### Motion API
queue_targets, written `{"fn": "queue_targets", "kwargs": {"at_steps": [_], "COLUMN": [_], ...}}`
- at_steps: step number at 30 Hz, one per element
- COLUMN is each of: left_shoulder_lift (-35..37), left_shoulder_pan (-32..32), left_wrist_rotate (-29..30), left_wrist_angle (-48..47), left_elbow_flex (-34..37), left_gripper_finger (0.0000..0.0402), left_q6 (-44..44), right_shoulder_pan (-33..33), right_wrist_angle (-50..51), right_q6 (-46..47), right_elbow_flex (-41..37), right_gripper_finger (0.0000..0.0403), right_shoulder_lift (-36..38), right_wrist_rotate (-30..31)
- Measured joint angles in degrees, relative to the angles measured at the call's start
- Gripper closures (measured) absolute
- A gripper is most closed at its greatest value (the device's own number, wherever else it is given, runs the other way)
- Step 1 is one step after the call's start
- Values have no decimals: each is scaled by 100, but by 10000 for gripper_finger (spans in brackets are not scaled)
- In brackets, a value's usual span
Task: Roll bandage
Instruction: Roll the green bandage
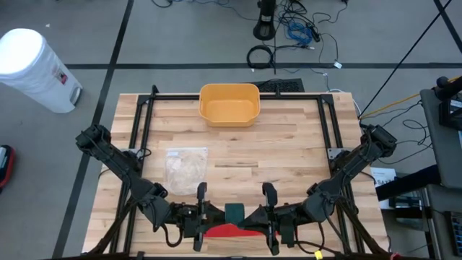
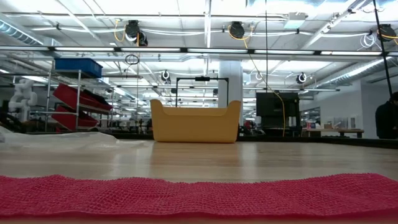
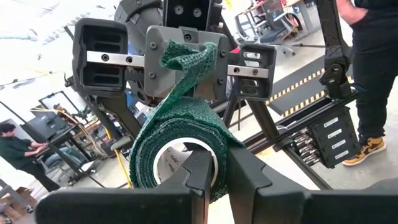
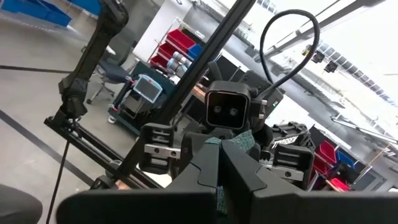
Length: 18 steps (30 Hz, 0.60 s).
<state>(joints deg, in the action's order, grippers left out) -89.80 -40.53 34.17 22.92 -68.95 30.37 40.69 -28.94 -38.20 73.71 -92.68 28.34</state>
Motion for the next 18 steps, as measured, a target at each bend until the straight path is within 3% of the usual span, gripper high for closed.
{"fn": "queue_targets", "kwargs": {"at_steps": [18], "left_shoulder_lift": [0], "left_shoulder_pan": [2], "left_wrist_rotate": [-43], "left_wrist_angle": [-4], "left_elbow_flex": [0], "left_gripper_finger": [363], "left_q6": [234], "right_shoulder_pan": [2], "right_wrist_angle": [45], "right_q6": [126], "right_elbow_flex": [0], "right_gripper_finger": [393], "right_shoulder_lift": [0], "right_wrist_rotate": [3]}}
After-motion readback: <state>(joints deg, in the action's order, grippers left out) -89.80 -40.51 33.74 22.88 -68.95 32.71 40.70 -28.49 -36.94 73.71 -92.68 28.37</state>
